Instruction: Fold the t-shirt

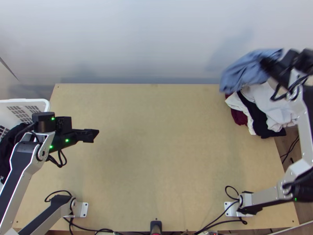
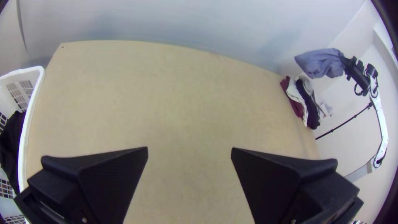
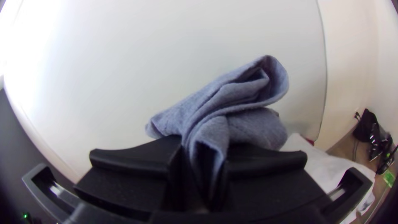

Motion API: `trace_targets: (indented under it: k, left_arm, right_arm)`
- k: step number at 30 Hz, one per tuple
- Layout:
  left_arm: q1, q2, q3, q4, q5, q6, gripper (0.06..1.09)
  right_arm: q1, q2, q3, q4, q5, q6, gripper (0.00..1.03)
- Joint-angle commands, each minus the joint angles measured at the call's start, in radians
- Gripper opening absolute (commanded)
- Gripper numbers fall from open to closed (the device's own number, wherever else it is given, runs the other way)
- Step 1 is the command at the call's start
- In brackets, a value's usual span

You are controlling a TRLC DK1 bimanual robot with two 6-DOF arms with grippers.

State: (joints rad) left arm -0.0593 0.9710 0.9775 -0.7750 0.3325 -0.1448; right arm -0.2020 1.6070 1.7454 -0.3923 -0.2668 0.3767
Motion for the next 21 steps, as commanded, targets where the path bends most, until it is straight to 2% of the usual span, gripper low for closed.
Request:
trace_targets:
  k: [1,6,9,13,15,18,21]
  left_arm:
    - [0.006,-0.032,-0.056,0.019,0.002,-0.01,1.03]
    - [0.007,-0.071,-0.086,0.017,0.002,-0.009,1.03]
    - [0.013,-0.091,-0.103,0.017,0.002,0.001,1.03]
    - [0.013,-0.097,-0.117,0.014,0.003,0.004,1.03]
    - [0.013,-0.098,-0.117,0.016,0.007,0.004,1.03]
    - [0.013,-0.097,-0.119,0.017,0.008,0.002,1.03]
    - [0.007,-0.097,-0.117,0.02,0.008,0.001,1.03]
  right_arm:
    - [-0.148,0.188,0.243,0.05,0.112,0.071,0.03]
    - [-0.24,0.203,0.131,0.132,0.126,0.057,0.03]
    - [-0.286,0.14,-0.055,0.144,0.126,0.002,0.03]
    - [-0.35,0.021,-0.353,0.193,0.077,-0.07,0.03]
    - [-0.384,-0.055,-0.472,0.233,0.034,-0.073,0.03]
    - [-0.407,-0.121,-0.563,0.239,0.003,-0.071,0.03]
    - [-0.412,-0.168,-0.604,0.185,-0.009,-0.099,0.03]
